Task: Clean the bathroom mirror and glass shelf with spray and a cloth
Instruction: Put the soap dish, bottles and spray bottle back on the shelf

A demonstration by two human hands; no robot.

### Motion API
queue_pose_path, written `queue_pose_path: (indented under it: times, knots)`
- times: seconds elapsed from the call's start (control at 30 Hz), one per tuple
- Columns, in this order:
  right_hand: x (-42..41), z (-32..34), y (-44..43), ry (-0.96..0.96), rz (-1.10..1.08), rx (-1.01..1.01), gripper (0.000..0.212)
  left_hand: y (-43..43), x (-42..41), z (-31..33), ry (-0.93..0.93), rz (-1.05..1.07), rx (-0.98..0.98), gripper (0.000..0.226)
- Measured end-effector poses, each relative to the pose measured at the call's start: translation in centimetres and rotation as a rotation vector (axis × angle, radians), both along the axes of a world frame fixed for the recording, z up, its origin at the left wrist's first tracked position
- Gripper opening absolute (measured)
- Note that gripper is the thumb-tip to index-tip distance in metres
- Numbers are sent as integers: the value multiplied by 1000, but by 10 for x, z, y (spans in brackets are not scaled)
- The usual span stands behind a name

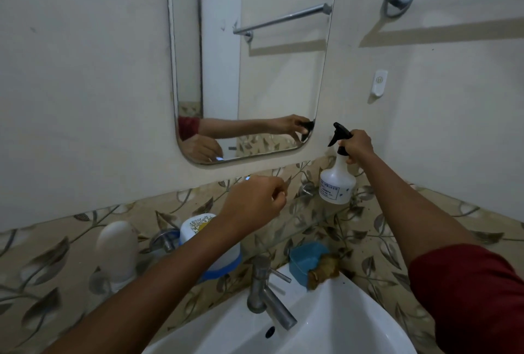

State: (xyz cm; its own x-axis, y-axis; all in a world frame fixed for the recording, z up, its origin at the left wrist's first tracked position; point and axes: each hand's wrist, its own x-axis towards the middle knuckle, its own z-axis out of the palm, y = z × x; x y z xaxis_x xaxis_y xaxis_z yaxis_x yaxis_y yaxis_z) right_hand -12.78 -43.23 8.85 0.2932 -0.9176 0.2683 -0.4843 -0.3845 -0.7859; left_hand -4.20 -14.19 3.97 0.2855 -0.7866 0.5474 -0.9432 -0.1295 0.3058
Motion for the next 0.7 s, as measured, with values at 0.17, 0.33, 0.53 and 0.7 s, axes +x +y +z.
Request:
queue_pose_path:
  times: [0.17,0.33,0.53,0.7]
  knots:
    - [1,-5,-10,64,-31,-18,33,8,2,2,37,-10,-12,20]
    - [3,-5,-10,136,17,-52,40,12,3,9,40,-13,-62,17]
    - [-7,-1,-17,159,158,-3,31,20,4,15,58,4,-79,16]
    - [-11,-2,-17,135,201,23,22,26,-2,17,46,40,-74,16]
